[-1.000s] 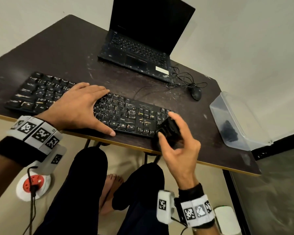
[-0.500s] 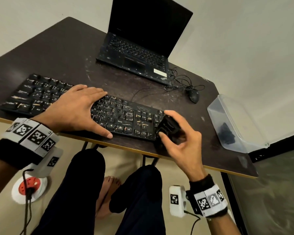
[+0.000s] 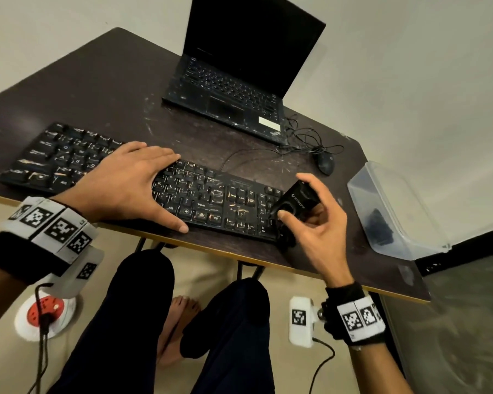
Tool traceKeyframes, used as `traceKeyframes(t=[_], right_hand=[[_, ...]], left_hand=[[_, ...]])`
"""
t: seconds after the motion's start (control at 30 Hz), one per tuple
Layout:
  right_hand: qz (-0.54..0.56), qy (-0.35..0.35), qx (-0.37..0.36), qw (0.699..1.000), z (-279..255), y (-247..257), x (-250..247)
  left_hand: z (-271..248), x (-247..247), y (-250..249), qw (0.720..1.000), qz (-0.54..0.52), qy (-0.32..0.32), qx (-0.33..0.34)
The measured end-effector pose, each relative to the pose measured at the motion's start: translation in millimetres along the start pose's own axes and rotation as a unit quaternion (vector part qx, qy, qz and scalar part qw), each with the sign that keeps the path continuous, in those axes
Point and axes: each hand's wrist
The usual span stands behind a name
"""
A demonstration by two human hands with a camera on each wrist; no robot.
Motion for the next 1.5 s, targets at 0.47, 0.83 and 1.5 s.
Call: traceKeyframes(t=[0.47,0.83,1.5], right_hand=[[0.032,0.086,-0.018,0.996,20,-1,-6],[0.029,0.054,-0.016,0.998,28,-5,1],[-0.012,0.116,-0.038,0.992,40,6,7]], left_hand=[[1,0,1,1.000,0.005,0.000,-0.001],[2,-1,0,1.000,0.000,-0.002,-0.001],[4,4,3,1.000,0.011,-0.013,0.007]])
Point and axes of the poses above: each hand's wrist, its own z-axis towards the middle knuckle, its own x-axis out of the palm, y = z × x, and after that the axes turned 12 degrees about -x, right-handed
